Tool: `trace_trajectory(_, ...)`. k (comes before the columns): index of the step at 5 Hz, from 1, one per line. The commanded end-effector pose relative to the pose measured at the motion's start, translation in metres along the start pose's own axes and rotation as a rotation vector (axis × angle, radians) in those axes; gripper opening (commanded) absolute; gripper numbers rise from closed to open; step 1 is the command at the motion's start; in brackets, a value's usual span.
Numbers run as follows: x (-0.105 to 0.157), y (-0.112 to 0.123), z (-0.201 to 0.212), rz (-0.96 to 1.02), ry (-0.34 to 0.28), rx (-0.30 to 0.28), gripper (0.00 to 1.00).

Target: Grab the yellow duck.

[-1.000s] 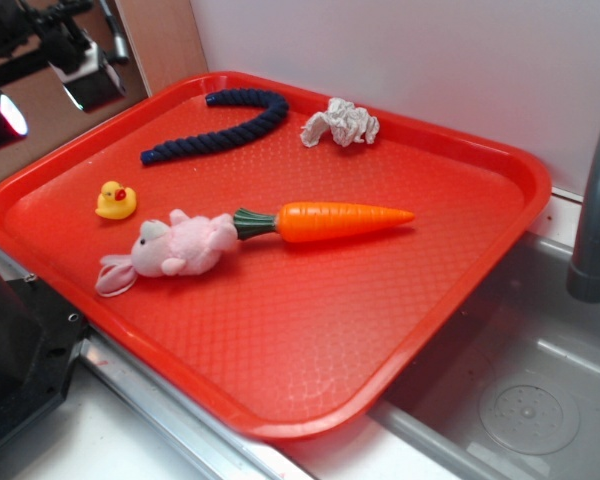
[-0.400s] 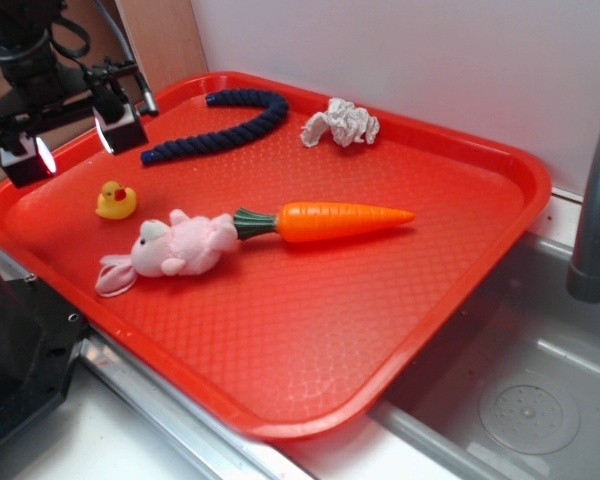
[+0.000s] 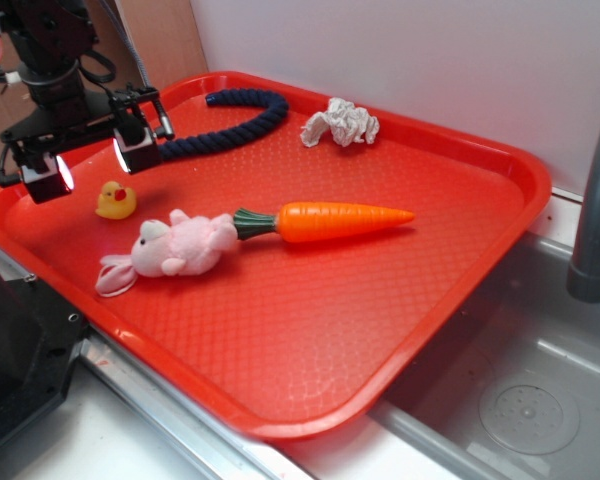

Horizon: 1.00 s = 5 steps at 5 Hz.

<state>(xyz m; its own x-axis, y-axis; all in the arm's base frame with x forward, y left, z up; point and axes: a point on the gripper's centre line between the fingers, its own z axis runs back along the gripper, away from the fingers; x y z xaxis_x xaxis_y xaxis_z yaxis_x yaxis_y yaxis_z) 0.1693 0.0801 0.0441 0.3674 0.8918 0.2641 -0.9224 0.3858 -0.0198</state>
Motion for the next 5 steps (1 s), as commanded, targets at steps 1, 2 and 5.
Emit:
trace_trajectory(1, -0.007, -0.01, -0.009, -0.031, -0.013, -0.006, 0.05)
trace_trajectory(2, -0.009, -0.009, -0.018, -0.018, -0.006, 0.01, 0.0)
trace_trajectory(5, -0.007, -0.013, -0.001, -0.077, 0.039, -0.004, 0.0)
